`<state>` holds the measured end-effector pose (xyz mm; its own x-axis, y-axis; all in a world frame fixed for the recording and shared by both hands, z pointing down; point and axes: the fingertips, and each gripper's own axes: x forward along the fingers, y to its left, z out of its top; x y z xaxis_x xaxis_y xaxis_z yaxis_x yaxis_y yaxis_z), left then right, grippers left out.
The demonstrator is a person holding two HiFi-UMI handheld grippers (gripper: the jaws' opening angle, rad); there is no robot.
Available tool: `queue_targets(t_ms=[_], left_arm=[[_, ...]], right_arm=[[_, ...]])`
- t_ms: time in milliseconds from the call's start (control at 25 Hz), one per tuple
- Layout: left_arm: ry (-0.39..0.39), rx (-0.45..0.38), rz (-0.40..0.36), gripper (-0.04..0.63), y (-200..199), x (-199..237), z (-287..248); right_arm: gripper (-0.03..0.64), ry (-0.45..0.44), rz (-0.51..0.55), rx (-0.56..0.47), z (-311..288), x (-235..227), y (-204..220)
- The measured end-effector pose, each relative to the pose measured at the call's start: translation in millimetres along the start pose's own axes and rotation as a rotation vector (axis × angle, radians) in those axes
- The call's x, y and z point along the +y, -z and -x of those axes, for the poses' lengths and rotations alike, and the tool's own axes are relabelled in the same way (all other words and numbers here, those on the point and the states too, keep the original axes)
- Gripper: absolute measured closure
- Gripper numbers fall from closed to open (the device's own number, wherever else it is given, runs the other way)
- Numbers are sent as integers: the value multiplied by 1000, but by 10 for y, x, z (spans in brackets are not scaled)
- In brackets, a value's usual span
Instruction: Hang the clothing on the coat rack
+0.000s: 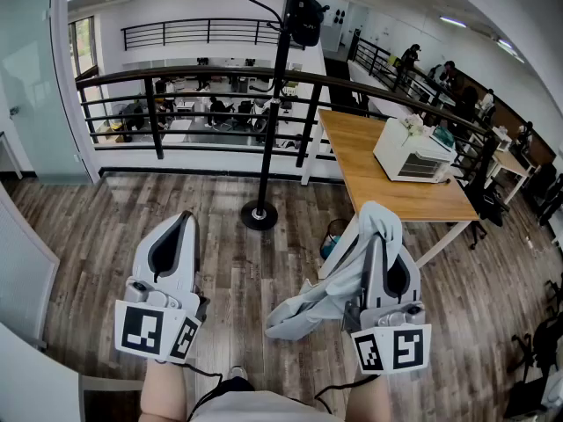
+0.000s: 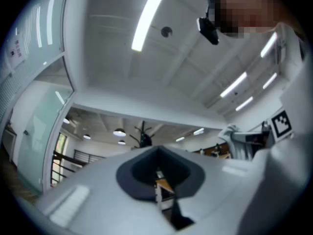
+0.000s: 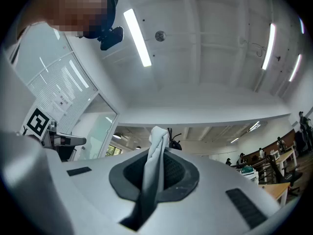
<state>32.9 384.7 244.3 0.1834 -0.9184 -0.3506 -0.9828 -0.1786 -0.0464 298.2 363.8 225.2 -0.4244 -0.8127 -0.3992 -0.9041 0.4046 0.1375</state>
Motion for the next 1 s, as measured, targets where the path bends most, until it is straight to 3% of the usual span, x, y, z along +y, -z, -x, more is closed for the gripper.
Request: queue_targets(t_ms=[600,1000], left_arm=[[27,-4,-6,586,166,140,-162],[60,-22,-70,586,279,401,-367]], right_arm=[[609,76,11,12,-85,-99,133],[609,105,24,-25,-298,-28,195]])
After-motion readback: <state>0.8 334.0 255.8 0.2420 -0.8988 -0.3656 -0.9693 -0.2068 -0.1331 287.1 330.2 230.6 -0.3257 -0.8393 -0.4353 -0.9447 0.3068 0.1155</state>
